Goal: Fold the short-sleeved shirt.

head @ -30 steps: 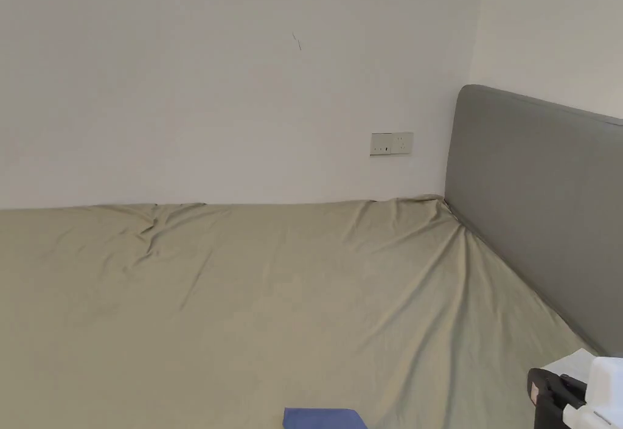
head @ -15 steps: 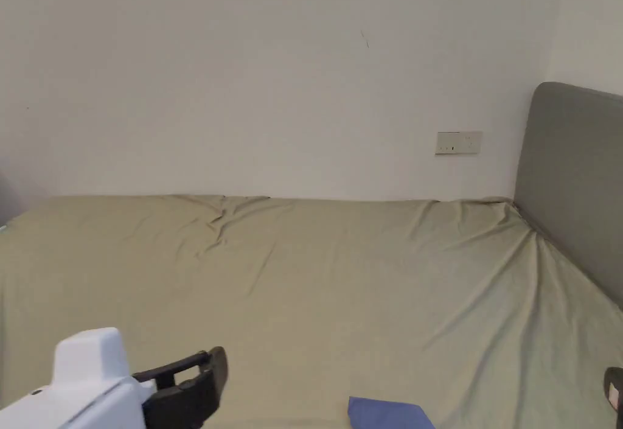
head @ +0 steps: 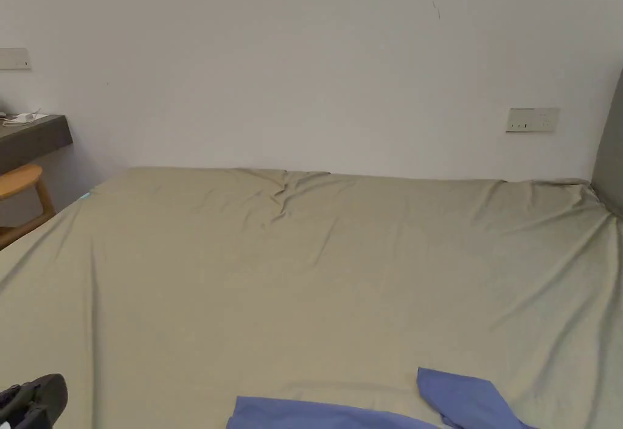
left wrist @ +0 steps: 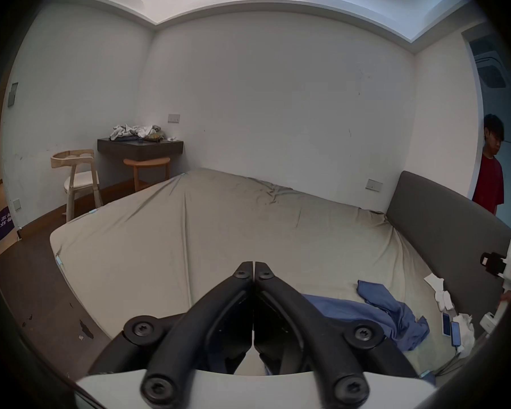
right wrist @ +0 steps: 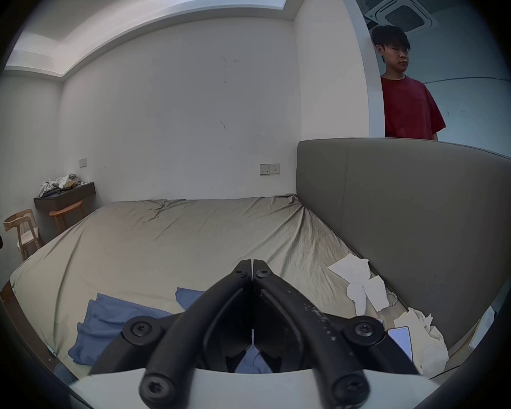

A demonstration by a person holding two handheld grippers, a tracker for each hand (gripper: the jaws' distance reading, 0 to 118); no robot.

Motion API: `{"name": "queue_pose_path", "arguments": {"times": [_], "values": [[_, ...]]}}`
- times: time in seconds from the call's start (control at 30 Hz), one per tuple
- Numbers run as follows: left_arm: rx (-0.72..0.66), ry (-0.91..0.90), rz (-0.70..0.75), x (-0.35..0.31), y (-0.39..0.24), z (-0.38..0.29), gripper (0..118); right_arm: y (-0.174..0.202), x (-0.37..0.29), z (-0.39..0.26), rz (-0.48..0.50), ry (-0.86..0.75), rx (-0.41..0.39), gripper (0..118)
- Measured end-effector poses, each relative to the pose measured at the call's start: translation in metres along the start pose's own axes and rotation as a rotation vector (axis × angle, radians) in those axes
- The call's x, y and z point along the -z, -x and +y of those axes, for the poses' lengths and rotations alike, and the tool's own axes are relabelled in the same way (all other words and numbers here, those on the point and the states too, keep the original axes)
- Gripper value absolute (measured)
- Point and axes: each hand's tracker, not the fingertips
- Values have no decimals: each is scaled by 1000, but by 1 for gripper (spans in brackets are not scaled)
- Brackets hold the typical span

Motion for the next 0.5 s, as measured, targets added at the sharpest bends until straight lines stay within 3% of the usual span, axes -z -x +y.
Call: {"name": "queue_pose_path", "arguments": {"times": [0.23, 0.43, 0.47, 0.5], "values": [[4, 53, -43, 19, -13, -7, 0, 7, -3, 0, 6, 6, -9, 1], [-19, 227, -131, 82, -26, -25, 1, 7, 5, -6, 6, 28, -10, 1], [-6, 295, -158, 100, -31, -30, 17, 6, 7, -7, 7, 36, -8, 1], [-1, 334, -176, 117, -34, -38, 71, 6, 10, -8, 4, 45, -8, 1]]}}
